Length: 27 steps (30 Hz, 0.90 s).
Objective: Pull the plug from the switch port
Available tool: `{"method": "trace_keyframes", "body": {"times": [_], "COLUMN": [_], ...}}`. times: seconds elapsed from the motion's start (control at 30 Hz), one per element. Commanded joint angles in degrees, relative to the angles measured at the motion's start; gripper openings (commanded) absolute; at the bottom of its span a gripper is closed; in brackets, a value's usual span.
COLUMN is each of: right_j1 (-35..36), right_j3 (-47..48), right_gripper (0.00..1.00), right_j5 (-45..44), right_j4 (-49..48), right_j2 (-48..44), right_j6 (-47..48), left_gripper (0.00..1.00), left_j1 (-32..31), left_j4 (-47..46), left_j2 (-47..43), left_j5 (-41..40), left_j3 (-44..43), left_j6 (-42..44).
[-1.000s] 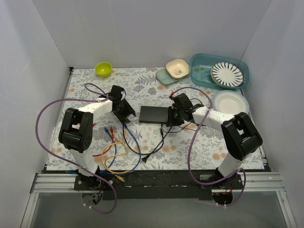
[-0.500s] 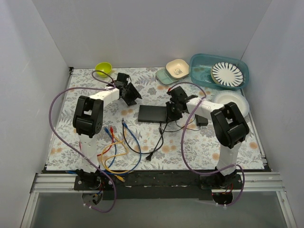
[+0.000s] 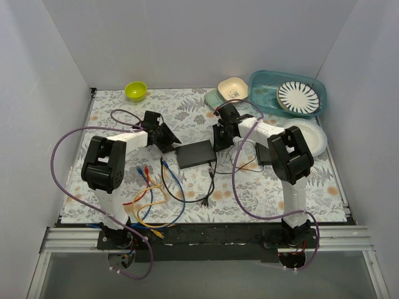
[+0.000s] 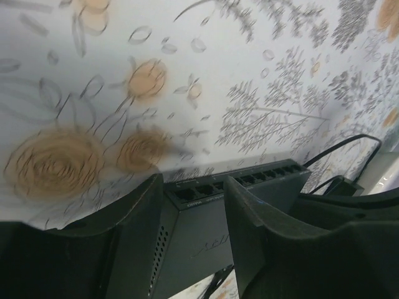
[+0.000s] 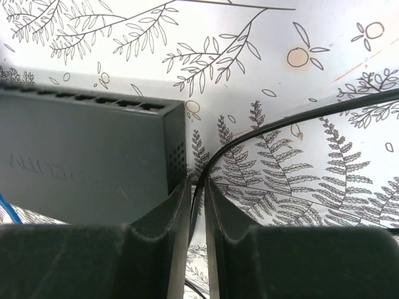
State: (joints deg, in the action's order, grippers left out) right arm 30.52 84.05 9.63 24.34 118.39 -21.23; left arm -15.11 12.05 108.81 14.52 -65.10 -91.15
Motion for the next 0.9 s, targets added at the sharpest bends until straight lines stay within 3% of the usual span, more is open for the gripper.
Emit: {"method": "trace_keyframes", "body": {"times": [0.0, 0.13, 0.2, 0.23, 0.3, 0.37, 0.57, 0.87], "right_j1": [0.9, 1.7, 1.9, 1.8, 1.7, 3.3, 11.1, 13.0], "right_j3": [-2.1, -12.0, -18.9, -19.5, -17.5, -16.6, -17.3, -15.8], "right_gripper": [0.24, 0.27, 0.35, 0.48, 0.55, 0.54, 0.54, 0.53], "right_j5": [-4.2, -16.6, -14.3, -11.5, -3.0, -2.4, -12.6, -18.2], "right_j4": [-0.8, -8.6, -14.7, -15.8, -13.1, -7.8, -7.2, -3.7], "right_j2": [-2.4, -18.1, -23.2, -25.6, -24.9, -23.2, -23.6, -17.8], "right_j6": [-0.4, -0.6, -0.2, -0.3, 1.6, 3.5, 8.0, 7.4], "left_gripper": [0.44, 0.45, 0.46, 0.46, 0.45, 0.45, 0.39, 0.34], "left_j1": [-0.7, 1.7, 2.2, 2.3, 2.1, 1.8, -2.8, -5.4], "left_j4": [7.4, 9.0, 8.8, 8.6, 7.4, 5.4, 2.9, 3.0], "left_j2": [-6.5, -15.4, -17.0, -17.3, -17.0, -15.7, -9.7, -5.5], "left_j5": [-4.5, -12.1, -12.9, -10.8, -6.0, 1.5, 12.7, 17.6], "left_j3": [2.6, 2.3, 0.5, -0.2, -1.2, -0.6, 1.6, 4.5], "left_j6": [-0.7, -2.1, -1.3, -0.7, -0.6, -2.2, -1.7, -1.1]}}
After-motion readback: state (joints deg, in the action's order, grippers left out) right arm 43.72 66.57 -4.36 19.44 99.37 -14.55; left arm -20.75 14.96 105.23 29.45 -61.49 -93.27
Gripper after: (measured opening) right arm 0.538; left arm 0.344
